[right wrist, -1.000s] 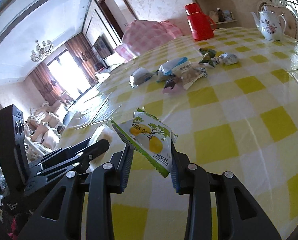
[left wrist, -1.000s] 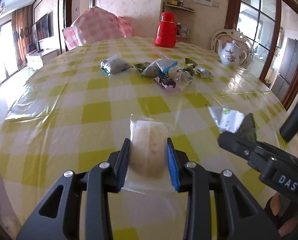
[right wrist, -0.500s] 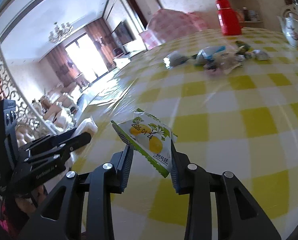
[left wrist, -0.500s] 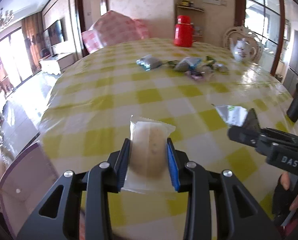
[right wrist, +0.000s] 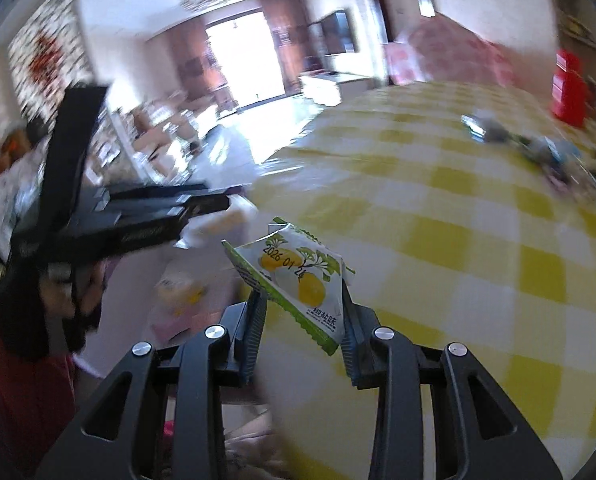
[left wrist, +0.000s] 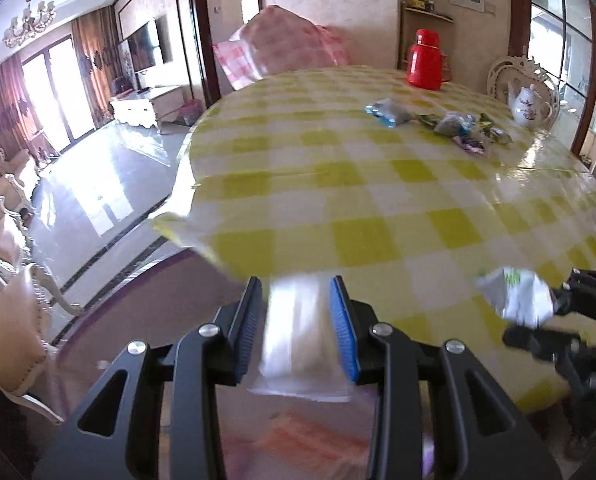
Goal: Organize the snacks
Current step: 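Open both grippers to drop the bread bag and lemon packet into the box, then return to the table and grasp the clear bag of dark grains with the left gripper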
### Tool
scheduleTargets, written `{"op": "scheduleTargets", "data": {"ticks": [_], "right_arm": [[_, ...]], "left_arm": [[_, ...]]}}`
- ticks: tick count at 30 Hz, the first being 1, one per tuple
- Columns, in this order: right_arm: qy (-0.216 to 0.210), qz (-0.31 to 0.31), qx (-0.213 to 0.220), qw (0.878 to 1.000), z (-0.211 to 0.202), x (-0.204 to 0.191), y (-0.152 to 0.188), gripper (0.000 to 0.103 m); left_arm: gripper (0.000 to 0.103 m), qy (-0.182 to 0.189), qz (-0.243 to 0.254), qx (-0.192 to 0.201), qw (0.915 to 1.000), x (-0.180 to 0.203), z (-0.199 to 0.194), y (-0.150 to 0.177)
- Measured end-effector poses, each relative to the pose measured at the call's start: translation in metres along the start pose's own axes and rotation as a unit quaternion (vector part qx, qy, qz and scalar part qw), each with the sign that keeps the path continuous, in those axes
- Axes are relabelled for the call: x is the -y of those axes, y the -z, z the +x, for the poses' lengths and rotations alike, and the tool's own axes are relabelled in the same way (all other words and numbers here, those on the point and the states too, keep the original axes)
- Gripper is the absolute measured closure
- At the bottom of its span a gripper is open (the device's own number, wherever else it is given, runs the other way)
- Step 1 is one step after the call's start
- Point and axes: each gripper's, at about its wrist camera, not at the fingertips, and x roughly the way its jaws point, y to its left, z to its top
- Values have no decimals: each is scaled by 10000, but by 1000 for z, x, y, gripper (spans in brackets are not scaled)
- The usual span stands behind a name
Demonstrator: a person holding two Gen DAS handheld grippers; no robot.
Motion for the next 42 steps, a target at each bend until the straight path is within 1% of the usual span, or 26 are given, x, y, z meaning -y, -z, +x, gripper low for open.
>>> {"op": "scheduleTargets", "data": {"ticks": [4,7,9,10,11,12,13,15,17,19,21,24,25,26,28,30,32,34,35,37,38,39,40,42], "right_arm": [[-188,-533,-174,9982,18,-41,-1,68],[-357,-817,-402,9952,36,-65,0,68],[-517,-992,-529,9923,48,-79,1,67],[-612,-1061,-555,9909,54,-86,1,57],[-667,-1095,-557,9902,58,-89,1,34],[-625,-1122,-533,9903,60,-93,2,25],[-502,-1133,-523,9909,62,-94,2,22],[-534,-1076,-529,9914,59,-89,3,22],[-452,-904,-423,9940,51,-78,1,22],[-355,-587,-274,9973,37,-54,-2,22],[-211,-268,-173,9993,23,-33,-4,22],[97,299,46,9995,-1,10,-7,22],[238,470,143,9985,-10,26,-6,21],[480,704,295,9959,-24,47,-4,20],[793,1051,510,9900,-41,81,0,18],[1010,1388,601,9833,-53,110,6,16],[1245,1733,553,9754,-62,140,13,15],[1526,1999,502,9665,-70,168,18,15],[1618,2100,496,9629,-71,179,19,15],[1785,2371,509,9536,-83,204,27,15],[1864,2511,516,9484,-87,218,31,15],[1942,2634,540,9434,-93,232,35,15],[2081,2809,567,9352,-99,248,39,15],[2250,3079,539,9229,-100,276,44,15]], "left_arm": [[67,-147,-116,-57,9998,-34,-6,6],[66,-317,-332,-143,9988,-58,-4,11],[43,-495,-618,-121,9968,-73,-5,12],[19,-571,-710,-86,9958,-77,-7,12],[9,-722,-873,25,9936,-83,-10,11],[8,-790,-961,72,9922,-87,-13,11],[6,-858,-1069,99,9905,-89,-13,10],[5,-963,-1218,127,9878,-93,-14,10],[3,-1132,-1312,166,9847,-95,-14,9],[2,-1265,-1382,256,9820,-92,-18,8],[2,-1276,-1447,360,9805,-87,-18,6],[2,-1172,-1587,499,9791,-73,-20,1],[2,-1108,-1626,504,9792,-66,-20,-2],[2,-980,-1638,476,9805,-54,-20,-6],[2,-652,-1582,437,9843,-32,-17,-15],[2,-278,-1455,368,9883,1,-12,-31],[2,142,-1325,291,9906,40,-5,-54],[2,421,-1270,243,9907,70,4,-77],[2,635,-1300,269,9891,92,12,-97],[2,806,-1377,284,9868,119,28,-121],[2,881,-1390,336,9858,139,44,-138],[2,929,-1369,364,9856,150,56,-146],[2,980,-1368,333,9852,165,79,-157],[2,1038,-1412,248,9842,183,114,-167]]}}
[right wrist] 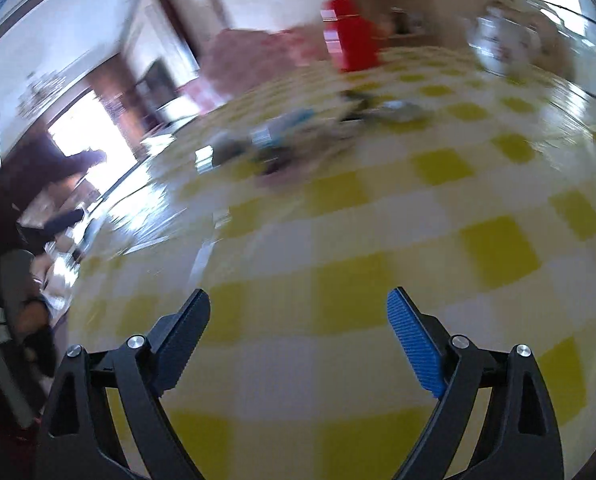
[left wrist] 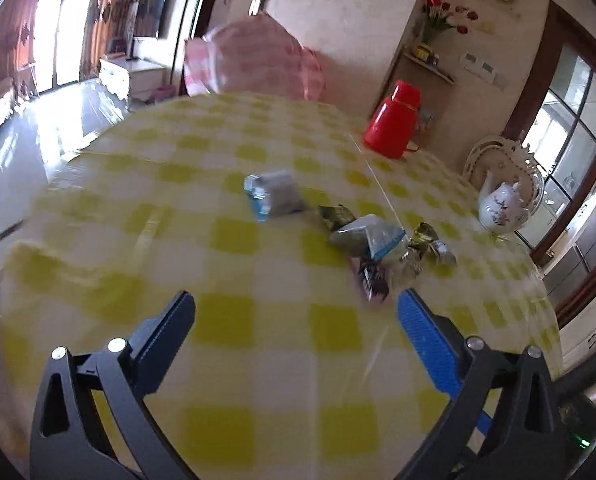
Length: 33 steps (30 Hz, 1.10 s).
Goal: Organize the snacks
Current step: 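Return to the table and grasp the clear bag of dark grains with the left gripper, then grasp the clear macadamia snack bag with the right gripper while the left holds the grain bag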
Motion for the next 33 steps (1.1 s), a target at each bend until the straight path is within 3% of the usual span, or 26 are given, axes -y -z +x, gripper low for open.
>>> {"op": "scheduleTargets", "data": {"ticks": [2,4,6,10,16,19,22,24,25,26,28,33], "right_arm": [[194,184,-62,9996,11,22,-15,15],[382,259,-45,9989,19,37,-26,15],[360,451,-24,9983,31,50,-37,15],[100,757,3,9971,39,58,-43,15],[117,757,143,9970,34,57,-42,15],[107,792,112,9967,33,57,-45,15],[88,779,101,9969,33,56,-44,15],[65,788,130,9968,32,57,-43,15],[54,801,139,9967,31,57,-43,15],[32,831,156,9964,30,58,-42,15],[4,875,174,9960,28,60,-41,15],[59,739,203,9970,28,53,-40,15]], "left_arm": [[2,101,-262,-159,9995,3,41,-6],[2,429,-617,-391,9964,5,77,-12],[2,523,-664,-582,9947,9,103,-23],[2,315,-21,-824,9961,38,151,-44],[2,63,51,-1005,9949,60,203,-67],[2,368,425,-1544,9864,76,232,-66],[2,351,1005,-1520,9826,84,233,-55],[20,299,1459,-1489,9776,88,226,-47],[40,544,1362,-1480,9781,80,217,-46],[48,684,1149,-1536,9791,73,212,-47],[56,895,794,-1557,9805,48,196,-47],[57,890,484,-1330,9859,-3,162,-43]]}}
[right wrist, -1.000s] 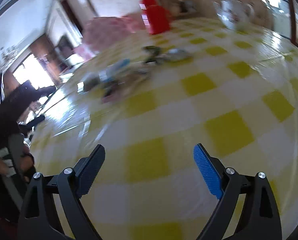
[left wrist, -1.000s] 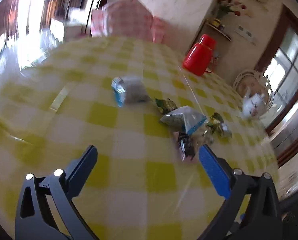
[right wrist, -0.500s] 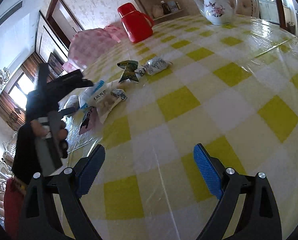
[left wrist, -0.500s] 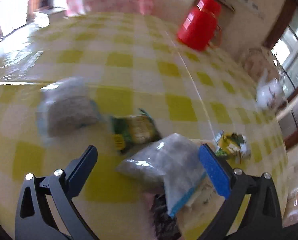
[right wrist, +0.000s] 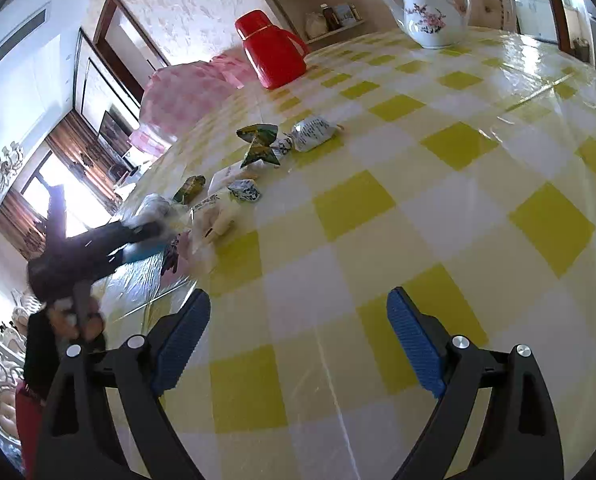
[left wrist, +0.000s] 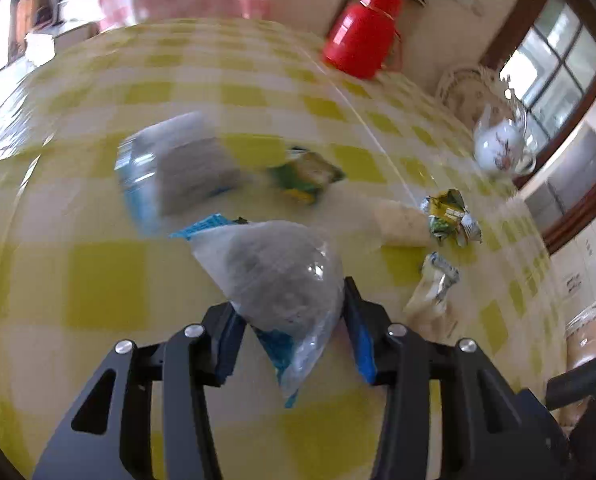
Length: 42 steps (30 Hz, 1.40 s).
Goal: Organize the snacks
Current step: 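Grasp the clear macadamia snack bag with the right gripper while the left holds the grain bag, then lift both bags and carry them off the table edge toward the box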
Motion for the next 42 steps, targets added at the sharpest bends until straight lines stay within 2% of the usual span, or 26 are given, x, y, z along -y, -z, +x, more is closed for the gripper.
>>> {"op": "scheduleTargets", "data": {"ticks": [4,7,9,12,13,15,17,21,23,24,25,28,34,42], "right_arm": [[121,-290,-55,9995,8,-13,-3,15],[272,-690,-203,9970,29,-31,-14,15],[273,-790,-330,9960,47,-40,-24,15],[4,-662,-339,9972,70,-52,-41,15],[-113,-601,-373,9974,82,-58,-47,15],[-169,-492,-448,9976,100,-67,-57,15],[-126,-464,-480,9977,118,-79,-66,15],[380,-951,-562,9932,138,-106,-69,16],[517,-1209,-497,9901,136,-111,-64,29],[520,-1322,-402,9890,131,-112,-61,32],[552,-1434,-290,9877,125,-112,-59,51],[551,-1547,-98,9864,106,-105,-52,51],[422,-1378,54,9896,77,-89,-42,51],[163,-1197,105,9926,49,-83,-19,51]], "left_arm": [[56,347,-476,44,9983,-31,-8,13],[54,289,-507,126,9982,-30,-11,14],[50,231,-409,157,9988,-24,-9,15],[33,408,-406,163,9982,-21,-7,14],[26,585,-499,163,9969,-23,-6,12],[23,700,-645,179,9953,-25,-5,10],[21,664,-662,203,9954,-25,-3,7],[16,582,-588,224,9963,-22,1,3],[15,503,-483,209,9973,-19,2,2],[15,450,-409,200,9979,-17,2,2],[16,362,-264,182,9988,-13,3,3],[45,-86,43,221,9997,-10,4,6],[52,348,-302,218,9987,-25,1,6],[56,414,-467,375,9973,-29,-6,8]]}}
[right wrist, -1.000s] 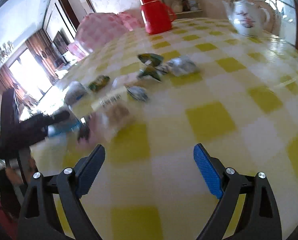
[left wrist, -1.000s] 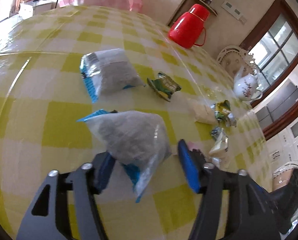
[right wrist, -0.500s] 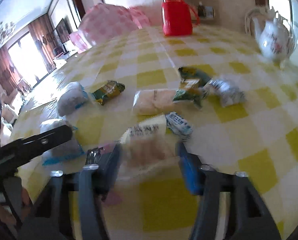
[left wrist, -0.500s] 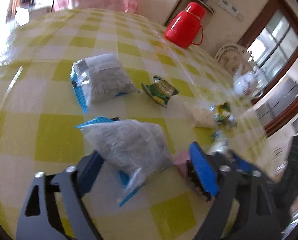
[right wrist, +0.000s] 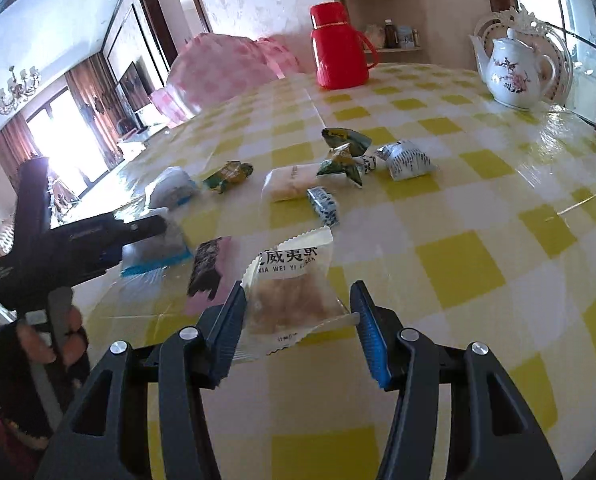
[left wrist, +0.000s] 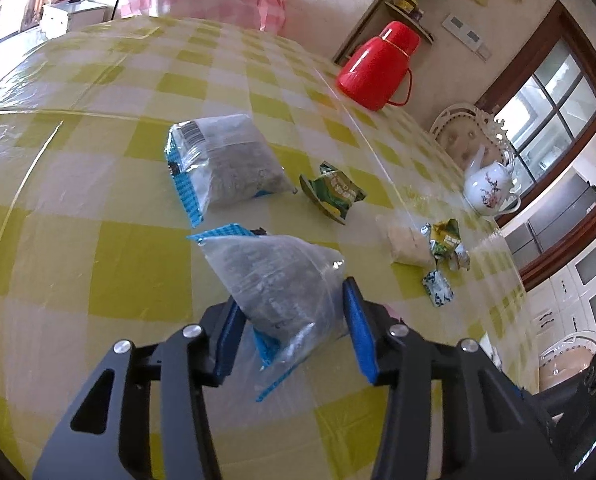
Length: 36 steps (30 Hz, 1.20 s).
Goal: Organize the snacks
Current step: 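Lift both bags and carry them off the table edge toward the box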
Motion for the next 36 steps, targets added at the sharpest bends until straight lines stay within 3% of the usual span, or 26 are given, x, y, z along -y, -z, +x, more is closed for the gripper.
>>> {"op": "scheduleTargets", "data": {"ticks": [6,7,9,10,11,14,17,18,19,20,23,26,36], "right_arm": [[-158,7,121,9998,-13,-7,5,50],[-192,31,121,9997,-14,-7,5,50],[-204,73,127,9997,-15,-6,5,50],[-215,115,113,9996,-14,-5,5,50],[-234,143,98,9996,-14,-4,5,50],[-235,196,94,9995,-14,-2,5,50],[-196,230,130,9995,-15,0,3,50],[-200,245,134,9994,-15,1,3,50],[-216,260,138,9993,-16,1,3,50],[-225,253,148,9993,-16,1,3,50],[-233,211,197,9993,-18,0,4,50],[-253,233,211,9992,-19,0,4,50],[-345,175,194,9991,-19,-7,8,50]], "left_arm": [[55,117,-123,-56,9998,-1,4,1],[51,142,-172,-122,9997,0,9,-1],[29,194,-200,-100,9996,2,11,-6],[10,148,-278,-53,9995,4,12,-9],[1,-19,-350,-3,9994,5,12,-10],[1,-545,-386,28,9978,13,21,-18],[5,-1247,297,-171,9916,35,37,-17],[15,-1424,470,-168,9886,39,39,-15],[46,-1729,755,-148,9819,46,40,-12],[51,-1639,774,-182,9833,46,39,-11],[53,-1342,477,-97,9898,35,25,-7],[53,-1513,641,147,9863,37,7,4],[53,-1167,390,817,9890,51,-50,47]]}}
